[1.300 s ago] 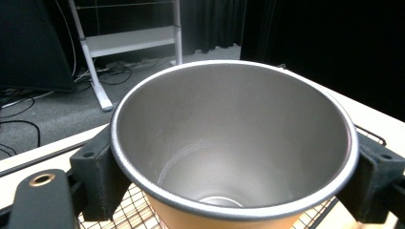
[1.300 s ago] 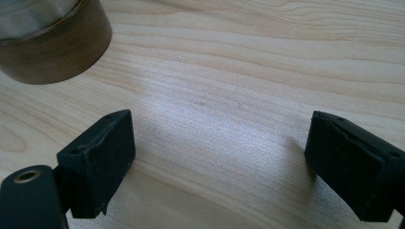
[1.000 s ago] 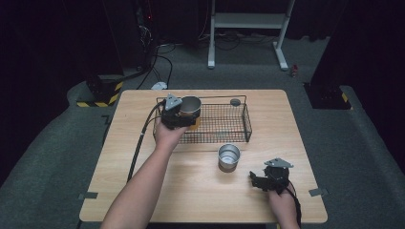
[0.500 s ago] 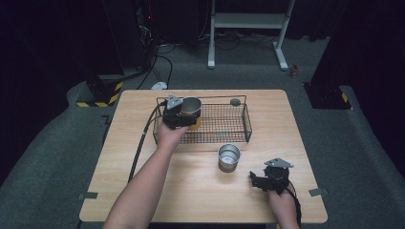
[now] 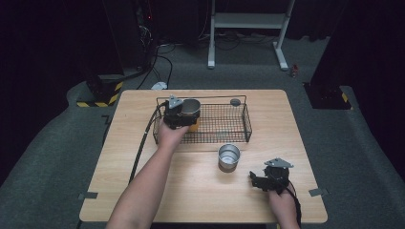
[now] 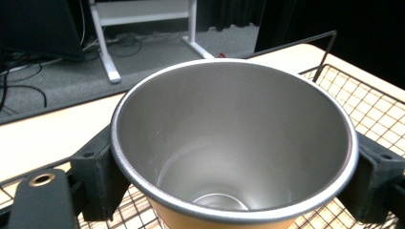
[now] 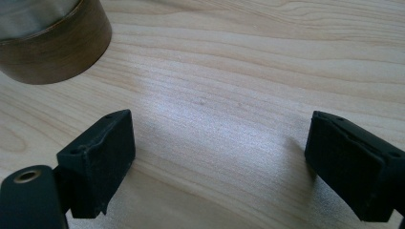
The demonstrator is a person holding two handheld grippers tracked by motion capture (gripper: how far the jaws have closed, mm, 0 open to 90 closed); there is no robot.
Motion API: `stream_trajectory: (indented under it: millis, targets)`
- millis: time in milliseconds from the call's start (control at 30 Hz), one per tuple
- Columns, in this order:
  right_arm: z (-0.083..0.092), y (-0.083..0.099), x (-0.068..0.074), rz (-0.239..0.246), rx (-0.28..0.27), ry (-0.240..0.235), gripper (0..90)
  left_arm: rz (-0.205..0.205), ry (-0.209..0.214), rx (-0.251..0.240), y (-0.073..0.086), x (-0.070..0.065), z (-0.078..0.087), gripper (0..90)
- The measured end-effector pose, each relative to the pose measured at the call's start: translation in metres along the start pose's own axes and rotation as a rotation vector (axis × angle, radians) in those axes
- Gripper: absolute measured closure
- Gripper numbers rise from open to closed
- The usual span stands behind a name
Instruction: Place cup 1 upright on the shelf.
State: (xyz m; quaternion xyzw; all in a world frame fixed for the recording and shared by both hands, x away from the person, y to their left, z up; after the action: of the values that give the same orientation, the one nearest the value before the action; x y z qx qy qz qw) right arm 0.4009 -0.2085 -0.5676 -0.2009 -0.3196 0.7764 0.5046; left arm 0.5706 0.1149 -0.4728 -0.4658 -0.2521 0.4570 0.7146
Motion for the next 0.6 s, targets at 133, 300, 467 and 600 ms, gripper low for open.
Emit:
stream_trajectory:
  millis: [133, 300, 467, 600]
  targets:
    - [0.0, 0.0, 0.0, 0.0, 0.0, 0.0, 10.0, 0.016, -0.008, 0.035, 0.005, 0.001, -0.003, 13.7]
    - [0.0, 0.0, 0.0, 0.0, 0.0, 0.0, 10.1, 0.022, -0.051, 0.086, 0.008, 0.005, -0.003, 13.7]
    - [0.0, 0.0, 0.0, 0.0, 0.0, 0.0, 10.1, 0.023, -0.07, 0.119, 0.012, 0.008, -0.004, 13.7]
    - [0.0, 0.0, 0.0, 0.0, 0.0, 0.0, 10.1, 0.014, -0.079, 0.124, 0.014, 0.008, -0.004, 13.6]
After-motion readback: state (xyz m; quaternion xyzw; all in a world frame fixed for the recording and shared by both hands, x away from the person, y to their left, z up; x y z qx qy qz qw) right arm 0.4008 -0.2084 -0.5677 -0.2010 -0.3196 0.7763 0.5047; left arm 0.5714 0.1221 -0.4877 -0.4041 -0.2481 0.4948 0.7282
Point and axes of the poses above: each handheld gripper's, and its own axes: z roughly backward along the jaws, y roughly out of its underside, x roughly to its left, the point moved 6 cm from there along -z, roughly forward along the jaws, and after that the axes turned 2 degrees about -y, right-handed, at the moved point
